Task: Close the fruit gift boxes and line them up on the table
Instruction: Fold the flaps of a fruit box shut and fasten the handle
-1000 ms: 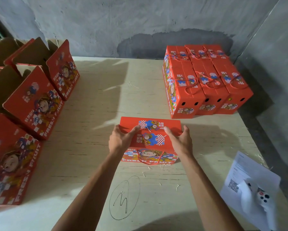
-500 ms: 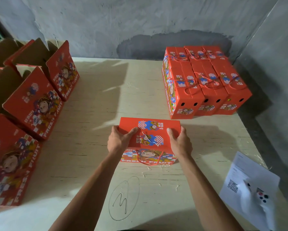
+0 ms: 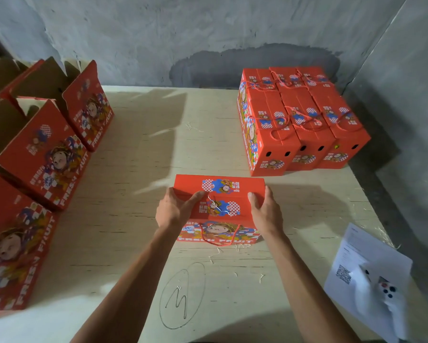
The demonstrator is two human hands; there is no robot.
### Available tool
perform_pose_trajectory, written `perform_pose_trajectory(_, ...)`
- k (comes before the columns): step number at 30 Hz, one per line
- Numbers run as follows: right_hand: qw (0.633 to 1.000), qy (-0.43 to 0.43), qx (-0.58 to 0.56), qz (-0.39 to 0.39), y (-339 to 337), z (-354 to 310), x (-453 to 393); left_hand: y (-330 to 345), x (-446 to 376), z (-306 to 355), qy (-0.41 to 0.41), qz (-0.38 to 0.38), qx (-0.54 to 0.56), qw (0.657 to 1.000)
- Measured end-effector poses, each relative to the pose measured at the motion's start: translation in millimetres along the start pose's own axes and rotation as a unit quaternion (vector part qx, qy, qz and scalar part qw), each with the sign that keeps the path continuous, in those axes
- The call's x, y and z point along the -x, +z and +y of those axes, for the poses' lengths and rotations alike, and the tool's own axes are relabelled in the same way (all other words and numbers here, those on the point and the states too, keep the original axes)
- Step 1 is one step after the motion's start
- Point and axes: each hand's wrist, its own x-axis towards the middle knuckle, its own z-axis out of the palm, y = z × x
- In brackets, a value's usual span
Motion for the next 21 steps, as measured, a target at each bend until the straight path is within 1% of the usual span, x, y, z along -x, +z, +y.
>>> perform_pose_trajectory(1,1.0,-0.005,0.002,0.011,-0.4,-1.0,1.4,0.7,-0.2,-0.5,0.0,0.001,-0.002,1.0)
perform_pose_trajectory(2,0.999,-0.022,0.021,0.038,-0.8,-1.8,4.1,1.1,0.2,-0.9,-0.001,0.0,-0.002,1.0)
perform_pose_trajectory(4,0.983,-0.106,0.096,0.114,-0.1,-6.6,10.9,1.8,1.6,-1.6,-0.004,-0.001,0.004,1.0)
perform_pose_trajectory(5,0.969,-0.161,0.119,0.148,2.5,-11.5,14.0,2.0,2.3,-2.1,-0.007,0.0,0.008,1.0)
perform_pose_trajectory(6,0.956,-0.208,0.123,0.167,5.9,-18.3,16.8,1.7,2.7,-2.5,-0.009,0.0,0.012,1.0)
perform_pose_trajectory(7,0.95,-0.238,0.117,0.161,9.8,-26.9,19.2,1.4,2.8,-2.5,-0.009,0.0,0.014,1.0)
perform_pose_trajectory(8,0.953,-0.249,0.111,0.134,14.2,-35.7,21.8,1.2,2.7,-2.4,-0.011,0.0,0.015,1.0)
perform_pose_trajectory(10,0.962,-0.242,0.107,0.064,24.7,-51.6,27.2,1.2,2.7,-2.1,-0.011,0.0,0.013,1.0)
perform_pose_trajectory(13,0.962,-0.248,0.111,0.015,39.2,-64.7,29.7,1.9,4.6,-3.0,-0.007,0.006,-0.003,1.0)
perform_pose_trajectory(15,0.966,-0.239,0.1,0.003,45.2,-69.6,29.5,1.9,5.6,-4.8,0.001,0.013,-0.01,1.0)
perform_pose_trajectory(21,0.965,-0.238,0.108,0.033,52.6,-69.1,27.3,1.7,2.3,-4.6,0.0,0.009,0.003,1.0)
